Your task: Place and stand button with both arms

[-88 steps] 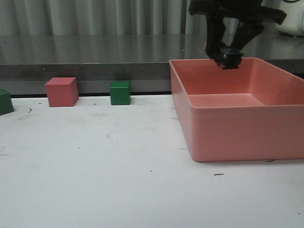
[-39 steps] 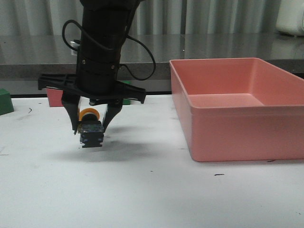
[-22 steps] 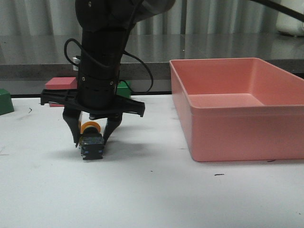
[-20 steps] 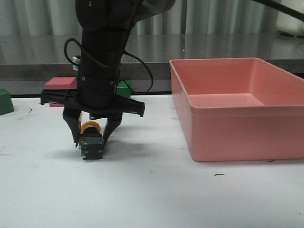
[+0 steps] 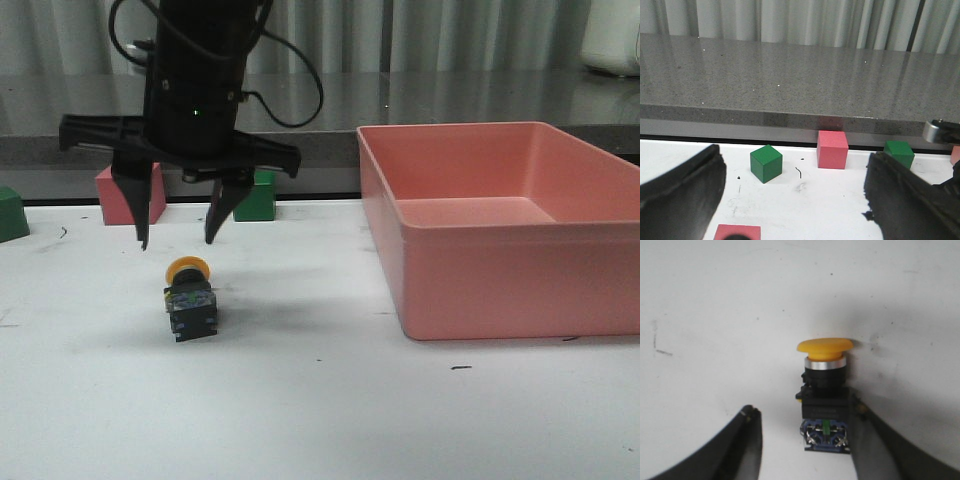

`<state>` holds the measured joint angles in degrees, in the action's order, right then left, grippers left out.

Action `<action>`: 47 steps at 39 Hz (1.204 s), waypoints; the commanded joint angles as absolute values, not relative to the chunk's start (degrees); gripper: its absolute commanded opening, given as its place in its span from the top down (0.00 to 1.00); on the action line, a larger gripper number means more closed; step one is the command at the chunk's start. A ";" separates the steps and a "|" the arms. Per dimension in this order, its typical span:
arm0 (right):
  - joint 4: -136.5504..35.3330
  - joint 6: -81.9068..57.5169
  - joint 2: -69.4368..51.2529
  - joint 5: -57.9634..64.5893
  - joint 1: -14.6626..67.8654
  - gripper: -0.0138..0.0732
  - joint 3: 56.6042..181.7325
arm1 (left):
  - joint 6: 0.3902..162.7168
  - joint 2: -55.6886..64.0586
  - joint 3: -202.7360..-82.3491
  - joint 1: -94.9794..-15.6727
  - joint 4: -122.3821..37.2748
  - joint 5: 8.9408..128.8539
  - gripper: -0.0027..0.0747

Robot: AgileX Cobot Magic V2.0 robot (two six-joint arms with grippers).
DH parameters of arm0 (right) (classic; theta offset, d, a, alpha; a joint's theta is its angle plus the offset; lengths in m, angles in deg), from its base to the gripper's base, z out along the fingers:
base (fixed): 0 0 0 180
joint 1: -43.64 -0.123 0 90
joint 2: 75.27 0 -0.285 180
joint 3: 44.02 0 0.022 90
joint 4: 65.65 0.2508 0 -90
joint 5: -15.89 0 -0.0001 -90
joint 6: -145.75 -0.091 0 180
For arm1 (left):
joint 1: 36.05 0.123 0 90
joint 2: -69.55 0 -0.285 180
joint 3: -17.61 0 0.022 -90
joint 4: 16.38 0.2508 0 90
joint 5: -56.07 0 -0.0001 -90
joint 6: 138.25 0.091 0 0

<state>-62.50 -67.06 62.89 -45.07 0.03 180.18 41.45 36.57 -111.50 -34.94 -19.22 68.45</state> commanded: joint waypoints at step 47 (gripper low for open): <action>-61.78 -45.79 29.81 -61.08 22.55 0.92 171.18 | 40.76 35.83 -113.58 -34.93 -19.32 64.04 0.26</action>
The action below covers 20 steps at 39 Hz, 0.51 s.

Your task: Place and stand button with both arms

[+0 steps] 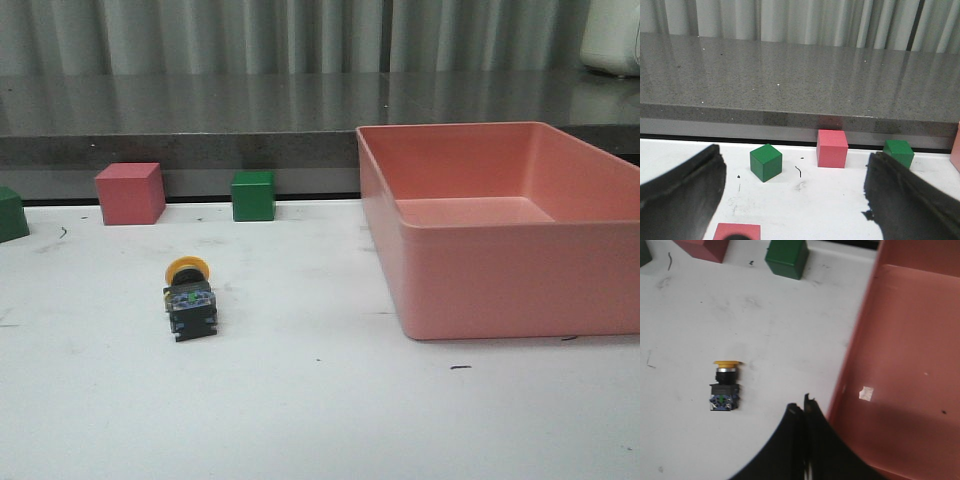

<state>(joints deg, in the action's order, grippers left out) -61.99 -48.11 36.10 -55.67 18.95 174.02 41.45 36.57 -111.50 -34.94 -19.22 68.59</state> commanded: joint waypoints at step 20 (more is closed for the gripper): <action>-65.65 -41.77 6.87 -52.39 43.43 0.92 133.51 | 40.76 35.83 -113.58 -34.93 -19.32 64.04 0.26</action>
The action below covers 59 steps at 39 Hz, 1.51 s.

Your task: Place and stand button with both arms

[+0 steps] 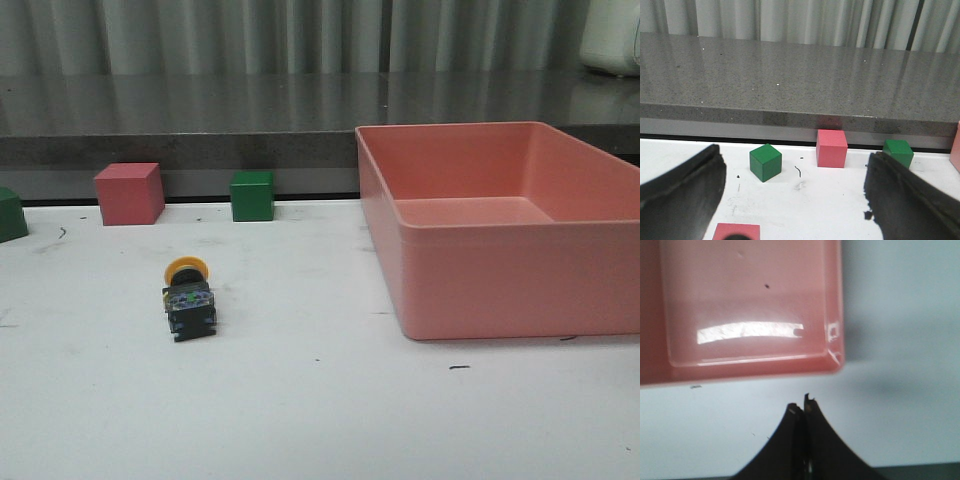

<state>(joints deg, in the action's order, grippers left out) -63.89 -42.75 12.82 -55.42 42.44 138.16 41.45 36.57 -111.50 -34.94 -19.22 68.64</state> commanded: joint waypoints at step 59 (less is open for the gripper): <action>-69.11 -41.77 -55.48 -8.03 43.32 0.92 81.85 | 40.76 35.83 -113.58 -34.93 -19.32 64.03 0.26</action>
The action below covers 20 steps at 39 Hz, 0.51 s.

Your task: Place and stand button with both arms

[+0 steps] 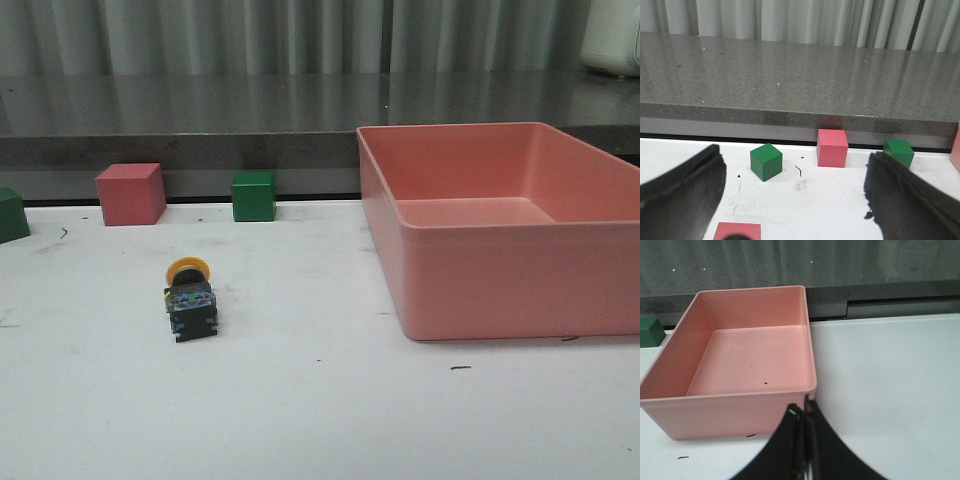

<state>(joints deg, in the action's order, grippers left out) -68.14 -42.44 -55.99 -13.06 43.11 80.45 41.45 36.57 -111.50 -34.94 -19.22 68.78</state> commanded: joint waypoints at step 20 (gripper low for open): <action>-69.11 -41.77 -55.48 -8.03 43.32 0.92 81.85 | 42.38 15.85 -119.58 -52.65 -20.70 65.35 0.26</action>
